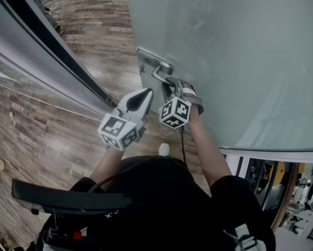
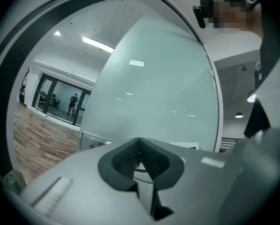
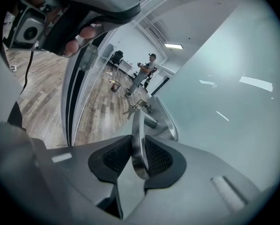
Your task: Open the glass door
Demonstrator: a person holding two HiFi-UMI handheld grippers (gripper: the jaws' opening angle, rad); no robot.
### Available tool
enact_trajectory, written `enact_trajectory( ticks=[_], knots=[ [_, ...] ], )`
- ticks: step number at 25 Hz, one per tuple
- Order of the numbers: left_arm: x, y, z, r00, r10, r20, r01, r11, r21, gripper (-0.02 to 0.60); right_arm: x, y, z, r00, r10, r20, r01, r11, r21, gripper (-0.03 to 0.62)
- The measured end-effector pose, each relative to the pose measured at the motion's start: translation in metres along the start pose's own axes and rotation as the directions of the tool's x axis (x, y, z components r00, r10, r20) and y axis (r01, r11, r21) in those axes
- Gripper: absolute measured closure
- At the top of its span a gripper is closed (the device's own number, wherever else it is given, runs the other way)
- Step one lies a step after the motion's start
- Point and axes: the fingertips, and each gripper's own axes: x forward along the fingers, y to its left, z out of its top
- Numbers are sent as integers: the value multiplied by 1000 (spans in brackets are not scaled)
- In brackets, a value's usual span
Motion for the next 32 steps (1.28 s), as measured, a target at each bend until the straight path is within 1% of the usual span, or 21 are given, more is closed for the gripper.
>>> enact_trajectory(
  ticks=[4,7,10,13,17,24,29,32],
  knots=[
    [14,-4,-8,1000,27,-10,-27,999,18,581,10,-5,-6,999,24,21,-24,1000,12,505],
    [21,1,-7,998,60,-7,-59,998,24,581,18,-13,-5,999,41,32,-42,999,21,507],
    [24,6,-4,996,85,0,-85,996,20,581,26,-20,-3,998,45,33,-46,999,29,508],
    [25,9,-2,995,100,3,-100,994,31,581,32,-26,0,998,48,32,-49,998,40,508],
    [26,11,0,993,116,2,-116,993,27,581,39,-36,0,999,39,23,-40,998,49,508],
    [31,10,3,993,120,-12,-120,993,18,581,41,-54,-4,1000,19,6,-19,998,64,508],
    [38,11,4,995,100,-12,-100,995,16,581,39,-59,-11,1000,5,-10,-4,997,80,510],
    [51,21,2,996,83,-16,-83,997,8,581,46,-64,-15,1000,3,-22,-1,996,90,510]
  ],
)
